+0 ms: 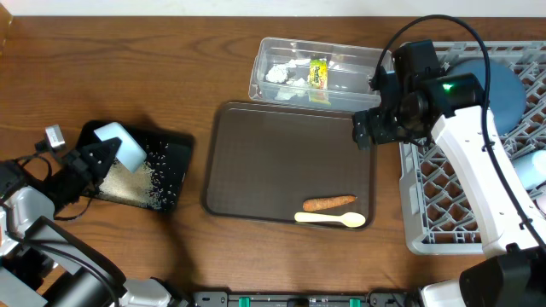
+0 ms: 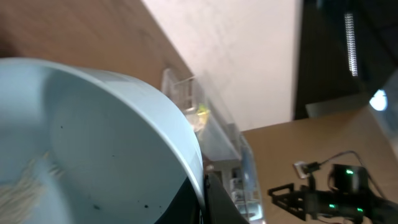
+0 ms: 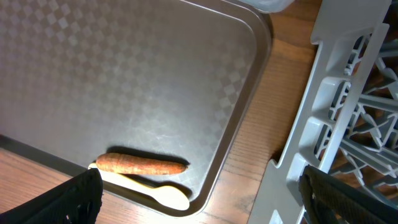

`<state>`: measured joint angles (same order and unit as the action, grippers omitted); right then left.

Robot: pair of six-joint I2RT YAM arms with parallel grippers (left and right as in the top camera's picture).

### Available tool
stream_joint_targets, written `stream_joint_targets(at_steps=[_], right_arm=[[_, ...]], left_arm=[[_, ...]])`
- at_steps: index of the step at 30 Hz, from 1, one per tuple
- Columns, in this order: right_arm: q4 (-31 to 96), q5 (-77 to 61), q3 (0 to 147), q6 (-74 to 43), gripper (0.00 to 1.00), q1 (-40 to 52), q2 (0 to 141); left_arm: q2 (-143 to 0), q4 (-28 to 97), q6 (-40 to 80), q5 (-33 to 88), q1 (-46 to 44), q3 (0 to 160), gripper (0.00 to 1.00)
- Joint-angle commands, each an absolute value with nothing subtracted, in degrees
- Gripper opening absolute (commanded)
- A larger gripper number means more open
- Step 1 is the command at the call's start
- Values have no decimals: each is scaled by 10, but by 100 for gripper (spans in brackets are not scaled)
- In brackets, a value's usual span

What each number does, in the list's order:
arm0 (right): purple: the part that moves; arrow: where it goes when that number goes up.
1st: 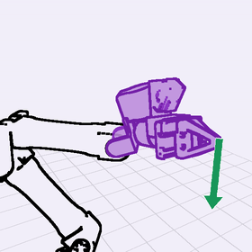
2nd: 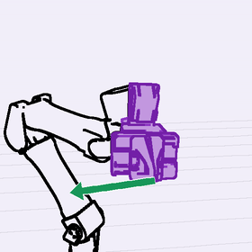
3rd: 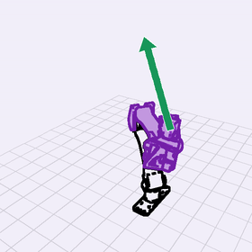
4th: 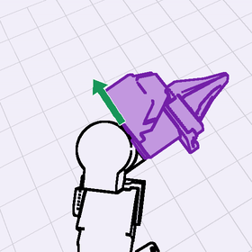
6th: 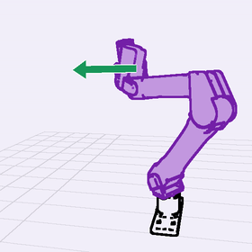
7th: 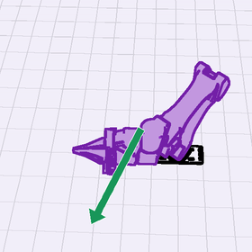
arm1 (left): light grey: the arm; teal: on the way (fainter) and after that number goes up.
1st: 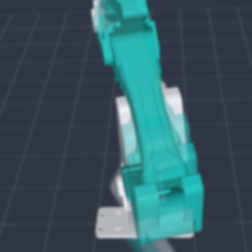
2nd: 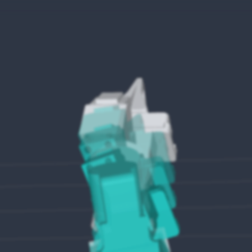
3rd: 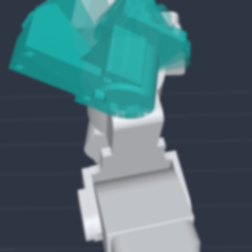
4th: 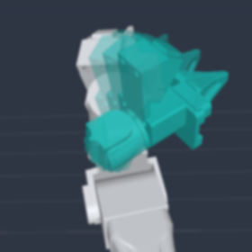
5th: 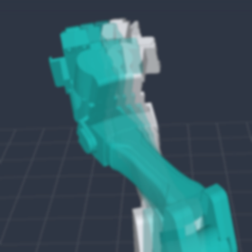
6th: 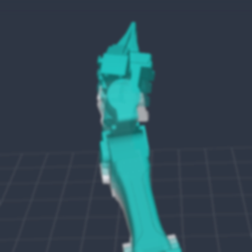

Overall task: Sort waste into correct bins and load items into the dishwasher rack
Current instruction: 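Tilt the bowl with the left gripper to pour rice onto the black tray, then keep tipping the bowl to empty it, then turn it upright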

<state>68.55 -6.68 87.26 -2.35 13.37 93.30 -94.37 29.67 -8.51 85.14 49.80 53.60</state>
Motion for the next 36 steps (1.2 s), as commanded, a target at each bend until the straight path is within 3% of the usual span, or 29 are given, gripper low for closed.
stream_joint_targets(at_steps=[1, 4, 5, 8, 12, 14, 19, 33, 36], right_arm=[[687, -66, 873, -14, 99, 136, 921], [690, -64, 873, -14, 99, 136, 921], [691, -63, 873, -14, 99, 136, 921], [696, -62, 873, -14, 99, 136, 921], [700, -62, 873, -14, 99, 136, 921], [703, -62, 873, -14, 99, 136, 921], [704, -62, 873, -14, 99, 136, 921], [706, -62, 873, -14, 99, 136, 921], [707, -62, 873, -10, 99, 136, 921]], left_arm=[[-936, 293, -100, 890, 495, 539, 6], [-937, 284, -18, 784, 495, 539, 6], [-937, 284, 16, 785, 495, 538, 6], [-937, 267, -46, 889, 495, 538, 6], [-937, 263, 102, 748, 502, 538, 6], [-937, 245, -17, 901, 499, 538, 6], [-936, 254, 77, 765, 497, 539, 6], [-936, 228, 76, 851, 487, 539, 6], [-936, 233, 108, 762, 487, 539, 6]])
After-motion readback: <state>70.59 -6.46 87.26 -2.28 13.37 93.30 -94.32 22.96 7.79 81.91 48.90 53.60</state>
